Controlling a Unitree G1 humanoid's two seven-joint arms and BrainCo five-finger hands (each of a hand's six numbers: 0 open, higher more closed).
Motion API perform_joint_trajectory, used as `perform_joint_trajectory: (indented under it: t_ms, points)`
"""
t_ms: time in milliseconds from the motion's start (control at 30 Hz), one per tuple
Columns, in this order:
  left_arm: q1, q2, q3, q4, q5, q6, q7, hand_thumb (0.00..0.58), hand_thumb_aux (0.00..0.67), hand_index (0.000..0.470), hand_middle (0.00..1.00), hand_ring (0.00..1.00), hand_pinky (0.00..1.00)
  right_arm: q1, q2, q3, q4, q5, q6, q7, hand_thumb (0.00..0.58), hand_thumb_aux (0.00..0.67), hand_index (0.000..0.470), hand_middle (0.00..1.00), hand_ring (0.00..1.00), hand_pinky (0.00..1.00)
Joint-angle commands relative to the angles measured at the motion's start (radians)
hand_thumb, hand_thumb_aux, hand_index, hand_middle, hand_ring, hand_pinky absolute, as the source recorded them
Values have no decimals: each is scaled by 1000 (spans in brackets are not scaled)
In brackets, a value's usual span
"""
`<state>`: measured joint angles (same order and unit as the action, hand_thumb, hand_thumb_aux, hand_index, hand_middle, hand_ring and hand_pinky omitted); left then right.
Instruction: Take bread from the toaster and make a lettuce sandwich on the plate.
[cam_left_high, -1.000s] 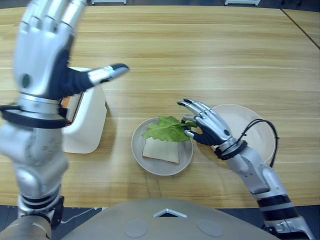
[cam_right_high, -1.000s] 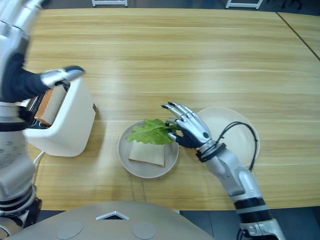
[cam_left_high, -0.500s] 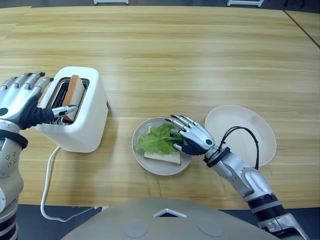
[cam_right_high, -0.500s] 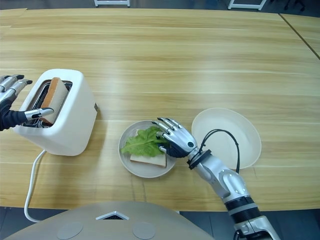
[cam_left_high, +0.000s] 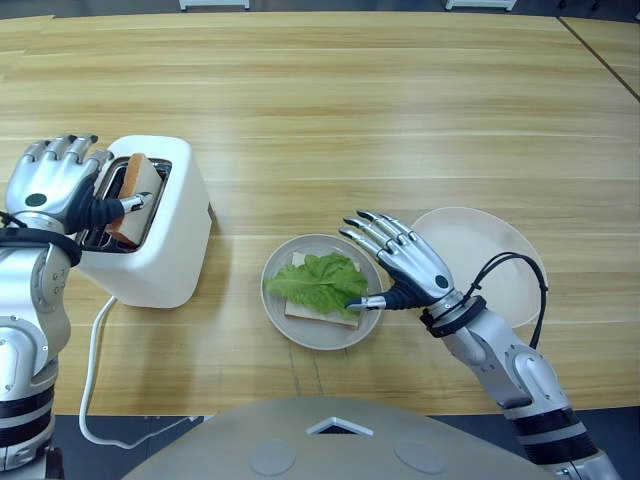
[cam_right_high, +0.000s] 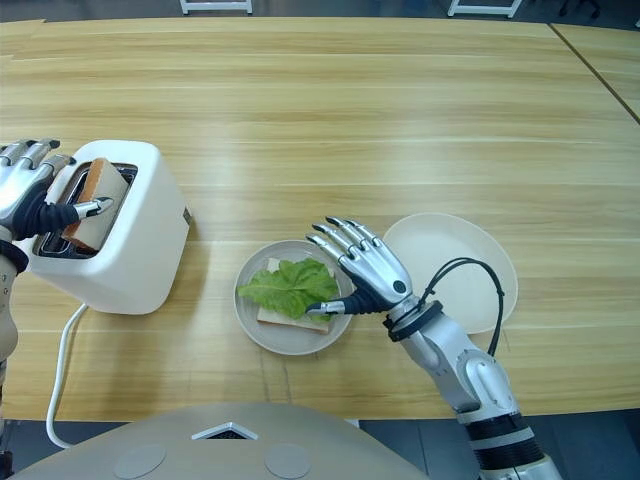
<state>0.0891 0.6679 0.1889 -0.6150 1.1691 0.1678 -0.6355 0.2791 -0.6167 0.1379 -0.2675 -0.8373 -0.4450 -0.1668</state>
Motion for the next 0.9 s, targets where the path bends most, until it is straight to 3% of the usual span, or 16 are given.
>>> perform_joint_trajectory:
  t_ms: [33, 67, 100, 233, 267, 500, 900]
  points:
    - [19, -34, -38, 4, -25, 6, -23, 547, 510, 358, 0, 0, 0, 14, 4, -32, -12, 37, 5, 18, 0, 0, 0, 0, 0, 0]
    - [18, -41, -43, -3, -33, 6, -21, 579, 641, 450, 0, 0, 0, 17, 6, -38, -12, 43, 5, 18, 0, 0, 0, 0, 0, 0]
    - [18, -55, -48, -14, -51, 12, -25, 580, 670, 470, 0, 0, 0, 18, 8, -44, -13, 49, 4, 19, 0, 0, 0, 0, 0, 0]
    - [21, -99, -28, -59, -106, 44, -22, 580, 670, 470, 0, 0, 0, 23, 16, -58, -19, 69, 3, 28, 0, 0, 0, 0, 0, 0]
    - [12, -106, -13, -70, -108, 56, -10, 580, 670, 470, 1000, 1000, 1000, 25, 19, -60, -19, 74, 3, 30, 0, 0, 0, 0, 0, 0]
    - [-104, -85, 114, -98, -154, 111, 54, 580, 670, 470, 1000, 1000, 1000, 37, 37, -75, -26, 83, 3, 27, 0, 0, 0, 0, 0, 0]
    - [-335, 61, 247, -60, -381, 78, 84, 580, 670, 470, 1000, 1000, 1000, 30, 57, -116, -52, 110, -23, 7, 0, 0, 0, 0, 0, 0]
